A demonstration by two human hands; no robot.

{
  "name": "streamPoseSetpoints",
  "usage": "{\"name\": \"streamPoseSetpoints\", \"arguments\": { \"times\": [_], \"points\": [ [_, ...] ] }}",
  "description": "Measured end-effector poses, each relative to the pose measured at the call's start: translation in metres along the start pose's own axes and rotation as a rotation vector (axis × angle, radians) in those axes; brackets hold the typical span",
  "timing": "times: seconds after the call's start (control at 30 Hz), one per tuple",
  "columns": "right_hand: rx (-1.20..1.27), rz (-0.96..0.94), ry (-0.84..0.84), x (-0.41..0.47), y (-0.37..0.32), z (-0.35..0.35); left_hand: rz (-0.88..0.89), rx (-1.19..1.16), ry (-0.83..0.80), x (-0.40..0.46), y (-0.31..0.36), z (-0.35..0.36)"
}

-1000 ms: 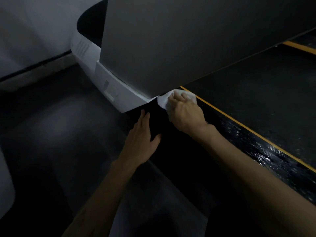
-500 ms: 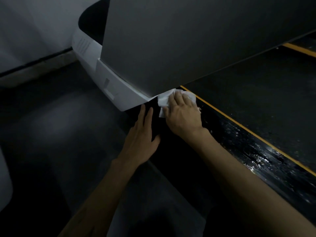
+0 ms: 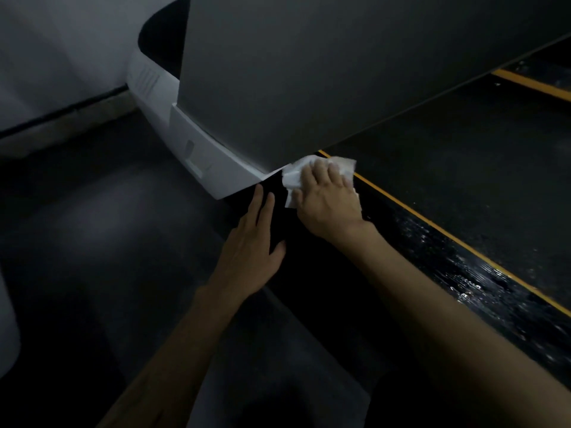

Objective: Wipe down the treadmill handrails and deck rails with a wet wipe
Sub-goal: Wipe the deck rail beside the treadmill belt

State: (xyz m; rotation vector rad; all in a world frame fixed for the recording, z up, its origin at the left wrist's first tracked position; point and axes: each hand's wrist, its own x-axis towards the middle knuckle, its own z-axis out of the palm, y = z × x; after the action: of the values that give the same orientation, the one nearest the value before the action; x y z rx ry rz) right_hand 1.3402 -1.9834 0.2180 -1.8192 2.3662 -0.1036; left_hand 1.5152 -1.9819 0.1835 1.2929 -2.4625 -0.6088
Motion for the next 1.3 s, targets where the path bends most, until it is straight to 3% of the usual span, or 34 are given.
{"name": "streamPoseSetpoints", "arguments": {
  "times": [0.13,0.3,0.53,0.77,0.97,1.2,1.3],
  "points": [
    [0.019,-0.101,-0.031,0.03,0.016,-0.015,-0.012,-0.007,-0.017,-0.001,0.0,-0.002],
    [-0.061,0.108,-0.029,0.019,0.014,-0.007,-0.012,-0.03,-0.038,0.0,-0.005,-0.003],
    [0.004,-0.153,-0.004,0.038,0.015,-0.011,-0.016,-0.042,-0.037,0.001,-0.004,-0.003],
    [-0.039,0.055,0.018,0.025,0.005,-0.007,-0.006,-0.05,-0.043,0.0,-0.008,-0.004],
    [0.011,-0.169,-0.018,0.027,0.007,-0.005,0.002,-0.061,-0.025,0.0,-0.007,-0.003],
    [0.01,0.013,0.005,0.018,0.001,0.0,0.006,-0.054,-0.038,-0.001,-0.008,-0.006],
    [0.018,-0.027,0.062,-0.008,0.003,0.011,0.021,-0.056,-0.025,-0.001,-0.006,-0.005]
  ]
}}
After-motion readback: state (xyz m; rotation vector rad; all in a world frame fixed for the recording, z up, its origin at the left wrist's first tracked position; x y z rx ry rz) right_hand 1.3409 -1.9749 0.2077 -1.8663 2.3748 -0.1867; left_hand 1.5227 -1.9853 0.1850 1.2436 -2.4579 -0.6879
